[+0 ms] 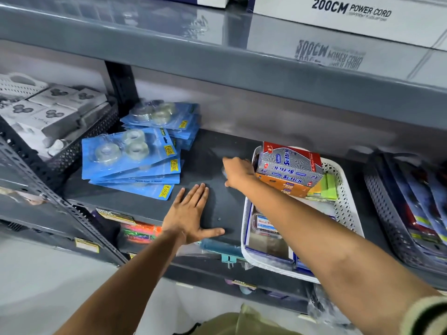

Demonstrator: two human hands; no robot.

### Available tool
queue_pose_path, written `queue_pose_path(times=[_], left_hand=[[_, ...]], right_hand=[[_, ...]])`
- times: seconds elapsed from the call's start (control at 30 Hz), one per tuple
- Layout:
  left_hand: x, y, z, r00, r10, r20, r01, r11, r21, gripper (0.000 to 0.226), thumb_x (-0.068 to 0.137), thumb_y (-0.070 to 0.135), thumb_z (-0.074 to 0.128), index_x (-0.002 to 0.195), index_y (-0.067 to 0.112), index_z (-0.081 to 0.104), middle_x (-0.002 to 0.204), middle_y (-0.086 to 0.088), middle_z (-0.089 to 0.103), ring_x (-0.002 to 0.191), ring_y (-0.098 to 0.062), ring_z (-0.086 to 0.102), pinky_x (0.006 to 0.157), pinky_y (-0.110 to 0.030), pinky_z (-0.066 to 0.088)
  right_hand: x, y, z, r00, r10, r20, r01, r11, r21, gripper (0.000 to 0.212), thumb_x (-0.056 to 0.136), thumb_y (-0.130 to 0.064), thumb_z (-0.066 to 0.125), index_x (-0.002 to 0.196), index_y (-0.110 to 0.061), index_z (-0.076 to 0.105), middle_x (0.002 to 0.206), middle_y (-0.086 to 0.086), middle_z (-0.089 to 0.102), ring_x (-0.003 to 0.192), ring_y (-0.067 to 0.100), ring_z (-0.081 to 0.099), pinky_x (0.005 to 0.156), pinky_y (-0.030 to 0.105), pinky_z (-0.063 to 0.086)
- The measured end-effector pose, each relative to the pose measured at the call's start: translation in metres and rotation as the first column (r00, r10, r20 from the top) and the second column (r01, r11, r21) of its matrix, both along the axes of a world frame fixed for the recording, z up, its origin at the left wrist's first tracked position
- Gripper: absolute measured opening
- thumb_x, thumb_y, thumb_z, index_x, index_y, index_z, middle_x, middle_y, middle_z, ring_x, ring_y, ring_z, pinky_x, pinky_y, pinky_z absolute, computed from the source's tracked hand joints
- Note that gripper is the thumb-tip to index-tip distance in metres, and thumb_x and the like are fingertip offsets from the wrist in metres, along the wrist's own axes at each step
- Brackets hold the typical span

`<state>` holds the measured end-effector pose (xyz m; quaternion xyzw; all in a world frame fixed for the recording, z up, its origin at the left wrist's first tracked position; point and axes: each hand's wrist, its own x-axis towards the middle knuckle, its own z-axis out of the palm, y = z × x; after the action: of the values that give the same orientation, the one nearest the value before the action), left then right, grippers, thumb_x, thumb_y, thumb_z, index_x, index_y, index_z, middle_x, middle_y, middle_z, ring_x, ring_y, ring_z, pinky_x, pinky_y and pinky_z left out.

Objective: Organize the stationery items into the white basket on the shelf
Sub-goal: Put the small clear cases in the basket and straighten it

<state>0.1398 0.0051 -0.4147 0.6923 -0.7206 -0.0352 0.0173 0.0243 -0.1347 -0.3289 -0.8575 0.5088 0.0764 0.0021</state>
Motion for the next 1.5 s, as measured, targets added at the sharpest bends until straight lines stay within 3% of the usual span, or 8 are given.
queue_pose_path(times=[0.17,0.3,0.47,0.77,0.9,1.1,1.33,1.5], left_hand=[[0.0,0.0,0.0,1.0,-0.008,0.012,0.008,1.0,-0.007,0.129,0.057,0.098,0.005,0.151,0.012,-0.006,0.16,-0.002,-0.007,0.147,-0.015,-0.011,0.119,-0.044,-0.009],[0.0,0.001,0.001,1.0,-0.008,0.006,0.008,1.0,-0.014,0.127,0.059,0.097,0.008,0.152,0.011,-0.003,0.161,-0.003,-0.003,0.147,-0.016,-0.008,0.119,-0.043,-0.008],[-0.001,0.002,0.002,1.0,-0.01,0.001,0.01,1.0,-0.03,0.125,0.061,0.096,0.011,0.152,0.011,0.001,0.161,-0.003,0.0,0.148,-0.015,-0.005,0.12,-0.043,-0.007],[-0.001,0.004,0.002,1.0,0.002,0.03,-0.001,1.0,-0.009,0.122,0.061,0.096,0.002,0.151,0.014,-0.005,0.159,0.001,-0.009,0.147,-0.014,-0.01,0.12,-0.042,-0.007],[-0.002,0.003,0.003,0.998,0.003,0.056,-0.004,1.0,0.013,0.121,0.06,0.096,-0.001,0.15,0.015,-0.01,0.158,0.001,-0.012,0.146,-0.014,-0.013,0.12,-0.042,-0.008],[-0.002,0.003,0.004,0.998,0.008,0.063,-0.009,1.0,0.01,0.122,0.059,0.095,-0.002,0.151,0.014,-0.008,0.16,0.001,-0.009,0.146,-0.014,-0.011,0.12,-0.041,-0.008],[-0.003,0.003,0.005,0.999,0.018,0.045,-0.019,1.0,0.009,0.124,0.058,0.095,-0.001,0.151,0.014,-0.006,0.161,0.001,-0.006,0.147,-0.013,-0.01,0.12,-0.041,-0.007],[-0.003,0.003,0.004,0.998,0.02,0.053,-0.021,1.0,0.012,0.125,0.057,0.096,-0.002,0.151,0.014,-0.006,0.161,0.001,-0.006,0.147,-0.013,-0.01,0.12,-0.041,-0.006]], right_hand=[[-0.005,0.005,0.008,0.935,-0.087,0.343,0.012,0.976,0.216,0.043,0.069,-0.028,0.075,0.106,-0.012,0.061,0.105,0.013,0.068,0.096,0.031,0.066,0.078,0.033,0.053],[-0.015,0.012,0.03,0.689,-0.318,0.652,0.029,0.91,0.413,0.025,0.085,-0.028,0.054,0.084,-0.009,0.07,0.092,0.014,0.073,0.086,0.027,0.069,0.071,0.031,0.055],[-0.052,0.028,0.052,0.422,-0.624,0.658,-0.215,0.636,0.741,0.02,0.093,-0.015,0.046,0.101,-0.004,0.06,0.086,0.025,0.068,0.058,0.028,0.068,0.049,0.03,0.058],[-0.156,0.059,0.041,0.731,-0.327,0.6,-0.24,0.699,0.673,0.01,0.089,-0.013,0.063,0.087,-0.018,0.072,0.085,-0.021,0.069,0.074,0.012,0.069,0.057,0.02,0.054],[-0.185,0.073,0.03,0.845,-0.183,0.503,-0.19,0.776,0.601,0.01,0.084,-0.021,0.069,0.093,-0.021,0.072,0.088,-0.016,0.068,0.083,0.003,0.063,0.066,0.013,0.047],[-0.19,0.09,0.013,0.844,-0.143,0.517,-0.139,0.873,0.467,0.014,0.081,-0.02,0.073,0.093,-0.012,0.074,0.08,-0.011,0.067,0.067,-0.007,0.057,0.061,0.007,0.042],[-0.179,0.101,0.008,0.918,-0.048,0.393,-0.096,0.936,0.339,0.015,0.084,-0.03,0.07,0.095,-0.021,0.074,0.083,-0.006,0.066,0.076,0.011,0.059,0.074,0.034,0.052],[-0.176,0.105,0.005,0.934,-0.021,0.355,-0.062,0.973,0.22,0.017,0.08,-0.038,0.071,0.094,-0.028,0.072,0.081,-0.009,0.065,0.073,0.007,0.057,0.063,0.025,0.046]])
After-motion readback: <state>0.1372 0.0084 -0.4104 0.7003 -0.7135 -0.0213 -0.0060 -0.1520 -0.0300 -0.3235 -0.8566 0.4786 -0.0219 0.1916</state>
